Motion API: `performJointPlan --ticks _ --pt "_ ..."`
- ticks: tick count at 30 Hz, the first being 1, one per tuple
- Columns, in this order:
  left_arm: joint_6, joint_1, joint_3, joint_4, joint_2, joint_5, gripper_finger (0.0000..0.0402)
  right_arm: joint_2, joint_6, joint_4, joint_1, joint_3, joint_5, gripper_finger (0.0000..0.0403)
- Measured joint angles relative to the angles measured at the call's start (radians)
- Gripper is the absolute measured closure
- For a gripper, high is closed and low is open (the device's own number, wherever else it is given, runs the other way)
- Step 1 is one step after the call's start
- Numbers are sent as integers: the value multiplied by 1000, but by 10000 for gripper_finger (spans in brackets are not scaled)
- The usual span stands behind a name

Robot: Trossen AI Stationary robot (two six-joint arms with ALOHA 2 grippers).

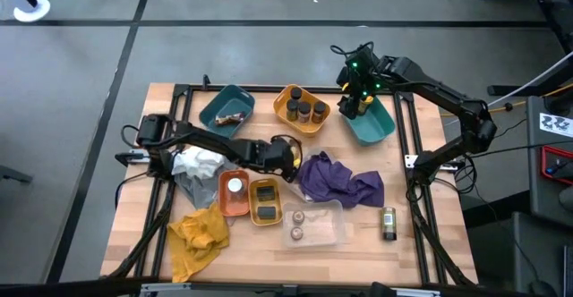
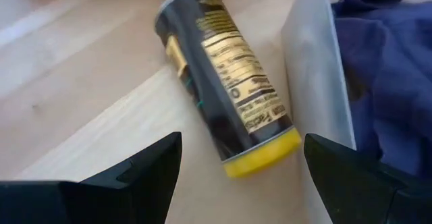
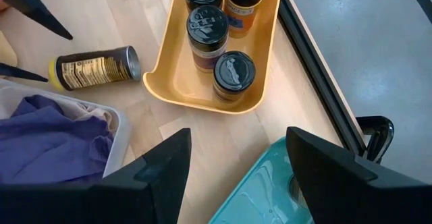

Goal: Sort spices by type
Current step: Put the yellow spice bottle into the blue bin

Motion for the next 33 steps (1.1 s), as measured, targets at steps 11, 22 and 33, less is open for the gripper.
performJointPlan --ticks 11,22,33 --pt "-111 -69 0 67 32 -140 107 0 0 0 0 0 0 160" --pt "-190 -73 0 68 51 -181 107 0 1 0 0 0 0 160" --pt "-239 -85 0 116 110 -185 107 0 1 0 0 0 0 160"
